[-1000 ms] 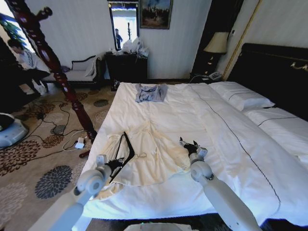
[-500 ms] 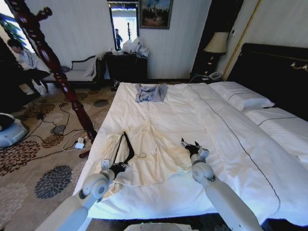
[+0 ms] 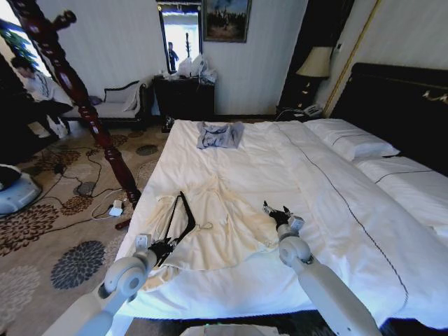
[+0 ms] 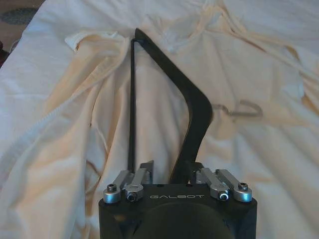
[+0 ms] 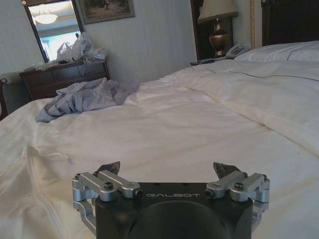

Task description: Pick up the clothes from the bed and hang them on the clothes hanger.

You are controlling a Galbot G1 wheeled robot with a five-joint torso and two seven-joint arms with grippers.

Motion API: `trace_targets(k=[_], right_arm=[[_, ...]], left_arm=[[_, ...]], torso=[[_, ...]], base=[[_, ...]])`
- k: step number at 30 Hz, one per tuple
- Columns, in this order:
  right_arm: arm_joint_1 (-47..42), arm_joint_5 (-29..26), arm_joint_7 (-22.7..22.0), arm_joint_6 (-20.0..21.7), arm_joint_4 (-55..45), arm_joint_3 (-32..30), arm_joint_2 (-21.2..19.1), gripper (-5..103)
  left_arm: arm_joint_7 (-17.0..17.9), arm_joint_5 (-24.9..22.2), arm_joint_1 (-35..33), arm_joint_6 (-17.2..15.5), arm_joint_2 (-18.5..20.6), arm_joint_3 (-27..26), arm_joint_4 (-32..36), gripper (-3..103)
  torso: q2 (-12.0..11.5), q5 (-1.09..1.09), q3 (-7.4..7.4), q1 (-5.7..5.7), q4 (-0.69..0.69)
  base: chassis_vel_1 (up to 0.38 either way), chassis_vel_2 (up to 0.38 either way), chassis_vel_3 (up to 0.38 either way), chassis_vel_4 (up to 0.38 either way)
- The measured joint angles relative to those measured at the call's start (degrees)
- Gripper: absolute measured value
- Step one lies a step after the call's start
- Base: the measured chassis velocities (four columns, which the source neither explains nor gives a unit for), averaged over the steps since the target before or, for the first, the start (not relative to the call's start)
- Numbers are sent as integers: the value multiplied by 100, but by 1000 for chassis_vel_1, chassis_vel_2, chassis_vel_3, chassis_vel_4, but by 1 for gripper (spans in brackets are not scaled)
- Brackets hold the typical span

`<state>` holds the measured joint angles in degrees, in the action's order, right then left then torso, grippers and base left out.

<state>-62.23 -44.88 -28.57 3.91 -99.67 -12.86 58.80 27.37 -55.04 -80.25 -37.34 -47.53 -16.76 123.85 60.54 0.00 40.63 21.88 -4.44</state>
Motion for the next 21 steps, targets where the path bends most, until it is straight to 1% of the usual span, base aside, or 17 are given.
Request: trace_targets(k=[1, 3, 5, 6, 9, 10, 11, 12, 13, 15, 16, 18, 19, 20, 21], right_arm=[[-11, 9, -1, 0, -2, 0, 7, 100], [-24, 19, -2, -1, -5, 0, 9, 100], [-44, 27, -4, -1, -15, -2, 4, 100], [-54, 29, -5, -1, -20, -5, -2, 100], [-75, 31, -24, -1, -28, -24, -37, 100], [-75, 31, -24, -1, -28, -24, -37, 100], [-76, 31, -33, -1, -28, -26, -44, 100], [-76, 30, -41, -1, -28, -26, -50, 100], [-74, 27, -56, -1, -26, -27, -55, 100], [-72, 25, -62, 0, -23, -27, -56, 100], [-67, 23, -67, 1, -18, -25, -56, 100], [-55, 20, -74, 4, -6, -14, -52, 100], [-55, 20, -74, 4, -6, -14, -52, 100], [-53, 18, -75, 5, -2, -12, -51, 100], [-53, 15, -75, 8, 5, -10, -50, 100]], left_arm=[[-9, 60, -14, 5, -30, 58, -16, 50], [-12, 114, -17, 7, -51, 103, -35, 50], [-16, 199, -27, 9, -81, 157, -60, 61], [-16, 224, -33, 10, -91, 172, -69, 61], [-25, 294, -63, 18, -120, 205, -100, 77], [-25, 294, -63, 18, -120, 205, -100, 77], [-31, 309, -66, 22, -126, 218, -105, 82], [-42, 323, -67, 28, -135, 235, -110, 82], [-70, 370, -65, 42, -165, 272, -124, 92], [-80, 391, -59, 50, -188, 292, -134, 92], [-88, 410, -40, 63, -220, 319, -155, 95], [-92, 432, 25, 101, -286, 359, -224, 85], [-92, 432, 25, 101, -286, 359, -224, 85], [-92, 432, 41, 105, -295, 365, -239, 81], [-92, 429, 61, 110, -301, 371, -255, 81]], torso=[[0, -1, 0, 0, 0], [0, -1, 0, 0, -1], [0, 0, 0, 0, -2], [0, 0, 0, 0, -2], [0, 0, 0, 0, -1], [0, 0, 0, 0, -1], [0, 0, 0, 0, -1], [0, 0, 0, 0, -1], [0, 0, 0, 0, -1], [0, 0, 0, 0, -1], [0, 0, 0, 0, -1], [0, 0, 0, 0, -1], [0, 0, 0, 0, -1], [0, 0, 0, 0, -1], [0, 0, 0, 0, -1]], base=[[0, 0, 0, 0], [0, 0, 0, 0], [0, 0, 0, 0], [0, 0, 0, 0], [0, 0, 0, 0], [0, 0, 0, 0], [0, 0, 0, 0], [0, 0, 0, 0], [0, 0, 0, 0], [0, 0, 0, 0], [0, 0, 0, 0], [0, 0, 0, 0], [0, 0, 0, 0], [0, 0, 0, 0], [0, 0, 0, 0]])
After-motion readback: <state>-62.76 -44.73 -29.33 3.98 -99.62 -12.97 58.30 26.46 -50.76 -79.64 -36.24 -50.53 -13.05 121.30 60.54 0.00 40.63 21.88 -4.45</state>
